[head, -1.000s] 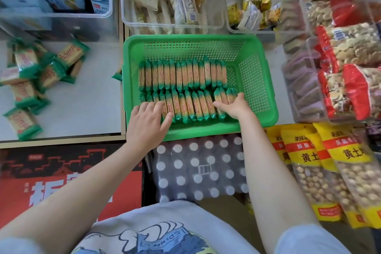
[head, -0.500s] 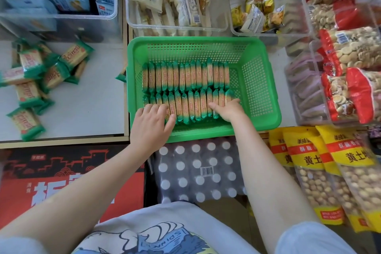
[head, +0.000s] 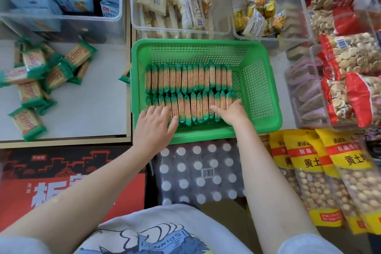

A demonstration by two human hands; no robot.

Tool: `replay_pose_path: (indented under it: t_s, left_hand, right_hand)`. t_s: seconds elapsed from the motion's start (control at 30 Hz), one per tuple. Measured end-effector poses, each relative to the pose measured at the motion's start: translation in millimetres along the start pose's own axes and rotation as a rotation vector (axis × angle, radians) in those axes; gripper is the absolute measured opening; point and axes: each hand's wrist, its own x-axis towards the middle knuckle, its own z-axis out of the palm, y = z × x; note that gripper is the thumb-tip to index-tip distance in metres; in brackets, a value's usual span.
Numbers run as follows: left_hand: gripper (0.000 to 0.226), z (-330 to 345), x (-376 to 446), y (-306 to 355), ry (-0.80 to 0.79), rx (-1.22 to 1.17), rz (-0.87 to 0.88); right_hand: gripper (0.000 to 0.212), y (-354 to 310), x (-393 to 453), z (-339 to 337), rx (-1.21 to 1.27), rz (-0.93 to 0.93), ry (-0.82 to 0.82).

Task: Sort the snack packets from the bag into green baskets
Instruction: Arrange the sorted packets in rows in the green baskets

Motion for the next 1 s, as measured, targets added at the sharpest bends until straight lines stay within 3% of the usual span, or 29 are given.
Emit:
replay_pose_path:
  t_s: [0.1,0.17,0.23,0.3,0.43,0.53,0.63,0.8,0.9,1.0]
  left_hand:
    - [0.053,-2.4,-0.3,-0.4,0.027,-0.069,0.034]
    - [0.046,-9.4,-4.7,-3.4,0.132,-0.18,0.073]
    - [0.039,-17.8,-15.0,-18.9,0.317,-0.255,0.047]
    - [0.044,-18.5,-29.4,-54.8,0.397,-0.312,-0.121]
    - [0.052,-0.1,-61.7,-150.0,0.172,-0.327,-0.524]
    - [0.057,14.2,-74.3,-202.1,0.029,-0.252,-0.564]
    - [0.061,16.8,-76.4,-229.2,-0.003,-0.273,-0.529]
    - [0.06,16.6,-77.2,-242.2,-0.039,-0.331,-0.492]
    - [0.061,17.9,-75.6,-244.5,-0.061,-0.364,-0.501]
    - [0.061,21.0,-76.2,-245.9,-0.07,-0.381,-0.496]
  right_hand:
    - [0.126,-5.2,-11.3,-5.9,0.076,0.019,0.042]
    - [0.117,-12.9,-28.3,-4.9,0.13,-0.003,0.122]
    - [0.098,-29.9,-53.8,2.5,0.164,-0.116,0.277]
    - [0.074,-60.0,-82.1,18.6,0.231,-0.314,0.415]
    - [0.034,-145.2,-129.5,75.0,0.261,-0.809,0.361]
    - [0.032,-203.8,-139.6,118.5,0.116,-1.033,0.189]
    - [0.052,-248.6,-121.3,142.7,-0.096,-0.893,0.058]
    - [0.08,-286.9,-68.9,156.1,-0.308,-0.483,0.107]
    - [0.063,-290.4,-51.0,163.4,-0.288,-0.39,0.164]
    - [0.033,-287.5,-52.0,163.2,-0.035,-0.456,0.301]
